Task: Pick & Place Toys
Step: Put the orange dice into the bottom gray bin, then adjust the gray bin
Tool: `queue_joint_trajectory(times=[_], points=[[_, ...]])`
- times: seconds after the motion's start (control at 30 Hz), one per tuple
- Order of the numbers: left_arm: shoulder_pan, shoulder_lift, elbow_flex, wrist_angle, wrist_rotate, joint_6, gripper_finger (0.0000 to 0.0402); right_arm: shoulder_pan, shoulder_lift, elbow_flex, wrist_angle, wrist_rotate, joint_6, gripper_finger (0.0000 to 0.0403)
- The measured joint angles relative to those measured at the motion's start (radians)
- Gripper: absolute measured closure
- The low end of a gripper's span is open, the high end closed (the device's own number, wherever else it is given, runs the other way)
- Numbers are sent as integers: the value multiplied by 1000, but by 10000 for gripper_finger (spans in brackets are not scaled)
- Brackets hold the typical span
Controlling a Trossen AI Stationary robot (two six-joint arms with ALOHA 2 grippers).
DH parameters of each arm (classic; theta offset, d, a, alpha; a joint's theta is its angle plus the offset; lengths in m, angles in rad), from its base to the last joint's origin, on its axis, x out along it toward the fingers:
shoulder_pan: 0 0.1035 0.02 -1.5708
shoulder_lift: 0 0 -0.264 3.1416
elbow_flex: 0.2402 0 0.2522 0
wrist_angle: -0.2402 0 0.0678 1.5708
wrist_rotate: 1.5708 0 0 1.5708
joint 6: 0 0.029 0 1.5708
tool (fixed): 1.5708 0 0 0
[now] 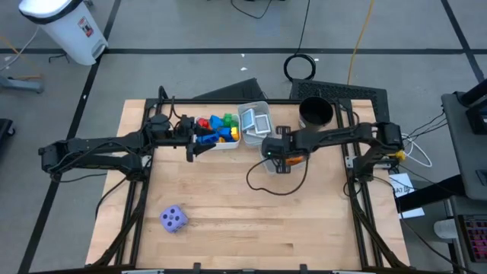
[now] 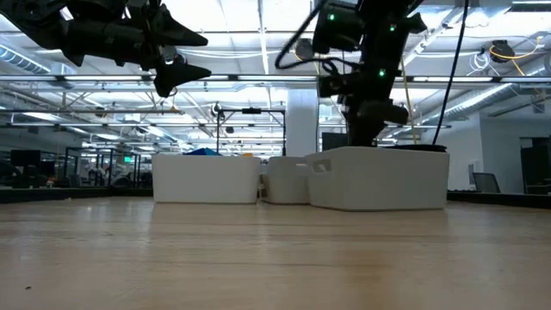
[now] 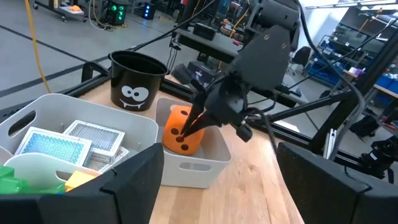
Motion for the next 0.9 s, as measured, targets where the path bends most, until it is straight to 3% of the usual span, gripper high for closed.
queue_joint_trajectory(times=[0.2,0.37,0.47,0.7,0.9], points=[[0,0,0,0,1,-1,82,24,-53,1,1,-2,76,397],[0,0,0,0,1,-3,82,56,-91,1,20,-245,51,402],[0,0,0,0,1,-3,82,70,-108,1,32,-306,56,394],[0,0,0,0,1,-5,82,99,-123,-20,35,-307,44,299],[0,0,0,-1,1,-18,82,102,-123,-121,200,-301,35,210]])
